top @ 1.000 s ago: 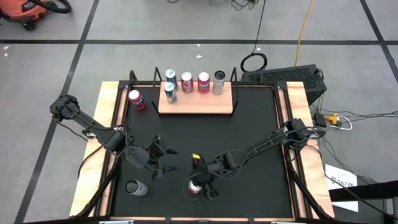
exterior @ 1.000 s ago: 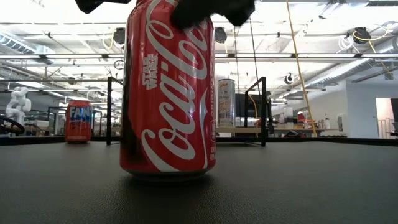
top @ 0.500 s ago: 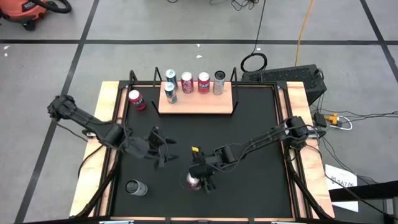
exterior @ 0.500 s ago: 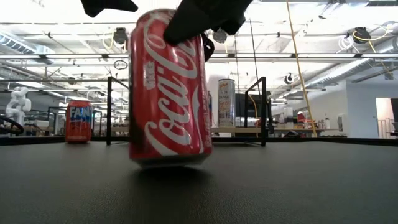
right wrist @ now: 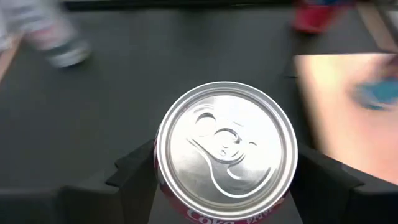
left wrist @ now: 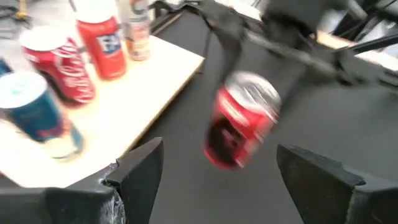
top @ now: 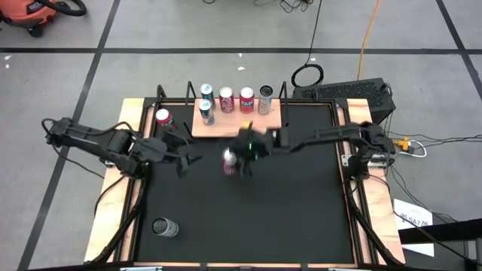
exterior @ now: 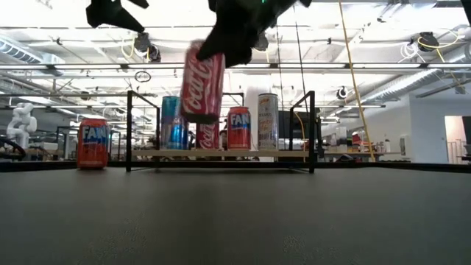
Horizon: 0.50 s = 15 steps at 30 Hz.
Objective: Place canned beverage on shelf
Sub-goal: Put the red-black soda can on the shelf aligned with the other red-black soda can on the shelf
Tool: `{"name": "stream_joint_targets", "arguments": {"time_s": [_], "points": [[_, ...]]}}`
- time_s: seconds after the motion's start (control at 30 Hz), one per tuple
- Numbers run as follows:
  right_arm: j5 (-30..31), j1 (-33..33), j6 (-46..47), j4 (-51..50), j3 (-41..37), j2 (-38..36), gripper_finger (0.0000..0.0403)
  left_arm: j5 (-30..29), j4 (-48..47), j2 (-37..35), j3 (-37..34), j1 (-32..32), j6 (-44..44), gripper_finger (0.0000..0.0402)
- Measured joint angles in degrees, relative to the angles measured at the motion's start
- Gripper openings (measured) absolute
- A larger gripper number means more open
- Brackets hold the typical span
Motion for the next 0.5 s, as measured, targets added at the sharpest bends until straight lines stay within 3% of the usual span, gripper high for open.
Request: {"name": "stream_joint_targets", "arguments": {"time_s": [0.27, 0.5], "points": [[-1.4, -13.4, -1.9, -0.2, 4.8, 2.8, 0.0280, 0.9, -2.0, 0.0, 0.0, 7.3, 7.0, 0.0308], [-1.7, -18.6, -3.8, -5.1, 13.1, 8.6, 0.0281, 4.6, -2.3, 0.0, 0.0, 14.7, 11.6, 0.0308]]}}
